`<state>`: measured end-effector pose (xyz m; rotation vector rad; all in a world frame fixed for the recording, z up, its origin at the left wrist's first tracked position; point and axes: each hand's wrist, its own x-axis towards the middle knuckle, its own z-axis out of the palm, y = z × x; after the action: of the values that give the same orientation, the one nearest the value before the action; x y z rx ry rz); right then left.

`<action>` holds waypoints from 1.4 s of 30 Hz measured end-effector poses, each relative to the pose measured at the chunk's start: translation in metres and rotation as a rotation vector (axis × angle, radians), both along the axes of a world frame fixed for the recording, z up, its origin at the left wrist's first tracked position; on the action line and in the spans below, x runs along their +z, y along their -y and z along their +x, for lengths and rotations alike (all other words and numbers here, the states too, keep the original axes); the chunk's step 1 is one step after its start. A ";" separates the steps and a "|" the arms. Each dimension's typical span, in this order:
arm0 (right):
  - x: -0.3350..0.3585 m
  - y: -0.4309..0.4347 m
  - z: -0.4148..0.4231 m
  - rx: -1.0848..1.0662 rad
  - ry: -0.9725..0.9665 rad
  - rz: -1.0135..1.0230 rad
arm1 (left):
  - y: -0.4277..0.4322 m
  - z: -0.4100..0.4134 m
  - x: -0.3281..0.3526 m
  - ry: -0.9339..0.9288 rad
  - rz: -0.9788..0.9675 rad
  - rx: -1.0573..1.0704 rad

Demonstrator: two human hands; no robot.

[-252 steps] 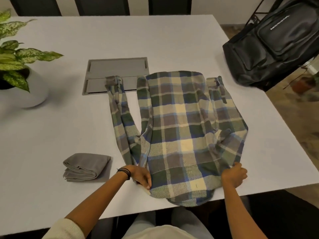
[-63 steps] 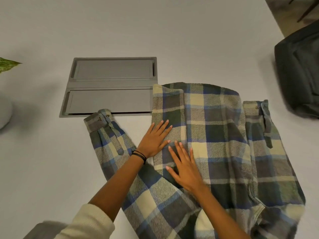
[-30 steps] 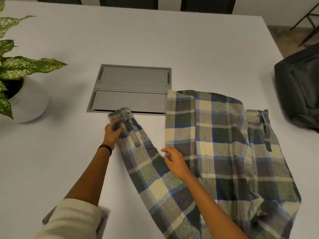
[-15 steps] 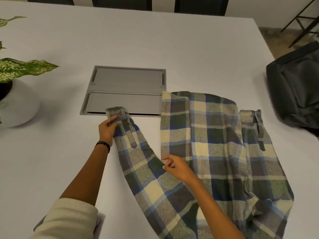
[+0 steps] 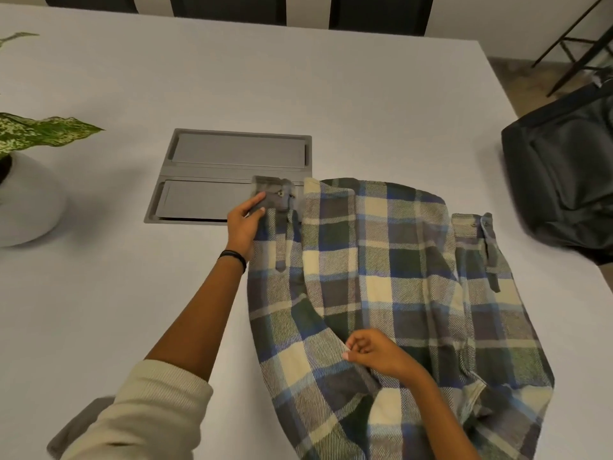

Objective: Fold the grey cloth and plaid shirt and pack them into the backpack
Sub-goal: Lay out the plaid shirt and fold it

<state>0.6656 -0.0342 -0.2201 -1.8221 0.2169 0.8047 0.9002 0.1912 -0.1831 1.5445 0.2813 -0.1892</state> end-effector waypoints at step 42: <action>-0.015 0.054 -0.039 -0.352 0.135 -0.244 | 0.108 0.011 -0.066 0.316 1.015 -1.001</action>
<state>0.6270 -0.0886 -0.2352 -1.9824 0.5510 0.4200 0.9112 0.0831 -0.2494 2.5787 -0.8052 -0.6382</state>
